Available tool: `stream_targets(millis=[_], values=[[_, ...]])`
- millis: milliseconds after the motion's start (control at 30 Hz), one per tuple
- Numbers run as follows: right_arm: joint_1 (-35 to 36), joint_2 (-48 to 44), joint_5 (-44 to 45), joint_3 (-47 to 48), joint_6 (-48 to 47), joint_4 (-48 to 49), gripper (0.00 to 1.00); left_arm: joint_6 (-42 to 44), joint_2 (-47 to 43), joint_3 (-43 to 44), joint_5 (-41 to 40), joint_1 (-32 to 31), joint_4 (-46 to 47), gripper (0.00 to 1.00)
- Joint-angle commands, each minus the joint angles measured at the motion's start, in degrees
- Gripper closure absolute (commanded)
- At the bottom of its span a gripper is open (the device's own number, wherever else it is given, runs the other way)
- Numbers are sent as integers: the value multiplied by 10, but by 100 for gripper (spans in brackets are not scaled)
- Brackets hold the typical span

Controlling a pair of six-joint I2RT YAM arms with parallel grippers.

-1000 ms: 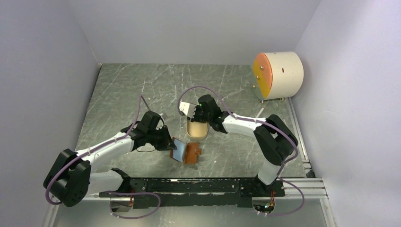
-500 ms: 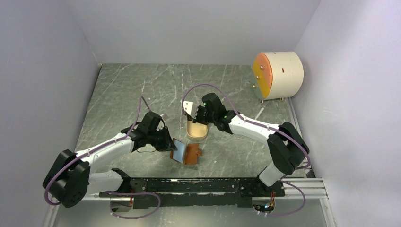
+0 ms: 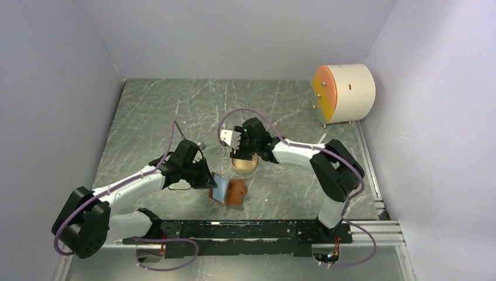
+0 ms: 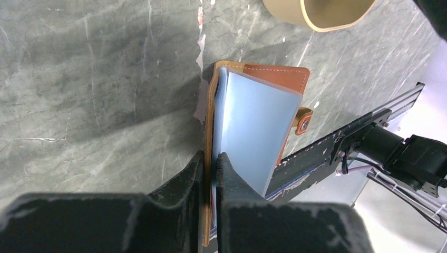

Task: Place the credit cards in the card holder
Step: Pick up the credit card from the storage box.

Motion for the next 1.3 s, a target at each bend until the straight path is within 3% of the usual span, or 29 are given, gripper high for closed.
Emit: stream_targets(millis=[0, 167, 500, 700, 767, 833, 900, 1267], values=[[0, 30, 35, 28, -28, 45, 26, -3, -12, 0, -11, -4, -7, 91], [0, 48, 64, 29, -33, 88, 27, -2, -15, -4, -9, -4, -11, 91], [-3, 36, 97, 22, -54, 119, 45, -7, -29, -8, -13, -4, -9, 91], [-5, 24, 71, 23, -32, 96, 60, -5, -28, -4, -13, -5, -10, 91], [-5, 25, 69, 22, -31, 89, 70, -5, -29, -3, -12, -4, -10, 91], [-6, 22, 63, 21, -28, 84, 87, -3, -28, -1, -12, -4, -13, 91], [-8, 16, 54, 21, -24, 74, 92, -3, -30, -1, -16, -4, -18, 91], [-17, -13, 0, 29, -16, 30, 98, -7, -47, -6, -24, -4, -31, 91]])
